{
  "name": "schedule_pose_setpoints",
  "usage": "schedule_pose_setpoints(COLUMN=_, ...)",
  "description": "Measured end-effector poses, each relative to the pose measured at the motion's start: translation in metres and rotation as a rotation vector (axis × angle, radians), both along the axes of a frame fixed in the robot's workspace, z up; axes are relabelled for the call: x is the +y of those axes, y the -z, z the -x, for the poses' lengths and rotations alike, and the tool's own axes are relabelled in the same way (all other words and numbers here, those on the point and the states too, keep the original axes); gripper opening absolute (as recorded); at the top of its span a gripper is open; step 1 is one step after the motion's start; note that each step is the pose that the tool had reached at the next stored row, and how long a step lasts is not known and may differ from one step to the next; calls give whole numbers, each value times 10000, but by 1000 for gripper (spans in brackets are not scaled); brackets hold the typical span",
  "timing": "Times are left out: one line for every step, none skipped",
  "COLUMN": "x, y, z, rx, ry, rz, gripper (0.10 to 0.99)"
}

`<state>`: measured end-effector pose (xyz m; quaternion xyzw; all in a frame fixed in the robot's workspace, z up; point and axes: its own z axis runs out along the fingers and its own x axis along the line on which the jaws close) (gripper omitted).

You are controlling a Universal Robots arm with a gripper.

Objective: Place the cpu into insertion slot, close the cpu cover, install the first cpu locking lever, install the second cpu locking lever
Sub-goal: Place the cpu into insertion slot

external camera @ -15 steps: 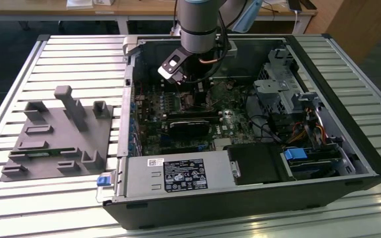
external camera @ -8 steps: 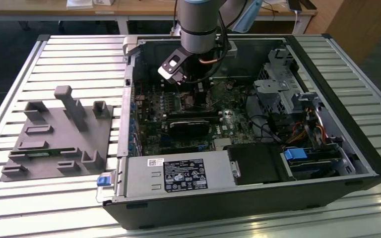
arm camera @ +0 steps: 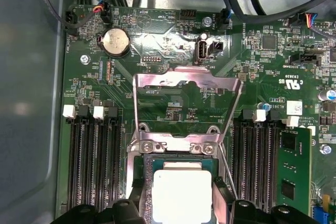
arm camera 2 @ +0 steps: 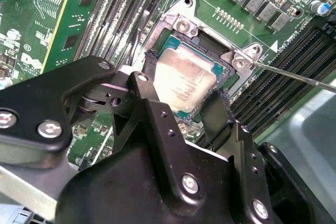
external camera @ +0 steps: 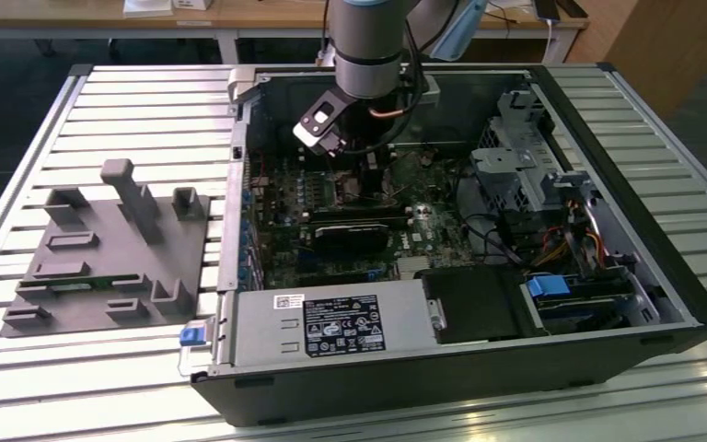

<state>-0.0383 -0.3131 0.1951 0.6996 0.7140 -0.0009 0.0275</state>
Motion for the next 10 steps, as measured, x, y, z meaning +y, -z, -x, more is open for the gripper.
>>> schedule_pose_setpoints(x=4, y=0, z=0, rx=0, ry=0, rz=0, gripper=616)
schedule_pose_setpoints(x=9, y=0, z=0, rx=0, ry=0, rz=-1, gripper=616)
schedule_pose_setpoints(x=14, y=0, z=0, rx=0, ry=0, rz=0, gripper=616)
schedule_pose_setpoints(x=18, y=0, z=0, rx=1, ry=0, rz=1, gripper=616)
schedule_pose_setpoints(x=21, y=0, z=0, rx=0, ry=0, rz=0, gripper=616)
schedule_pose_setpoints(x=23, y=0, z=0, rx=0, ry=0, rz=1, gripper=616)
schedule_pose_setpoints(x=24, y=0, z=0, rx=-1, ry=0, rz=-1, gripper=616)
schedule_pose_setpoints(x=25, y=0, z=0, rx=-1, ry=0, rz=-8, gripper=616)
schedule_pose_setpoints(x=26, y=1, z=0, rx=-1, ry=3, rz=-19, gripper=616)
schedule_pose_setpoints(x=27, y=1, z=0, rx=0, ry=8, rz=-32, gripper=616)
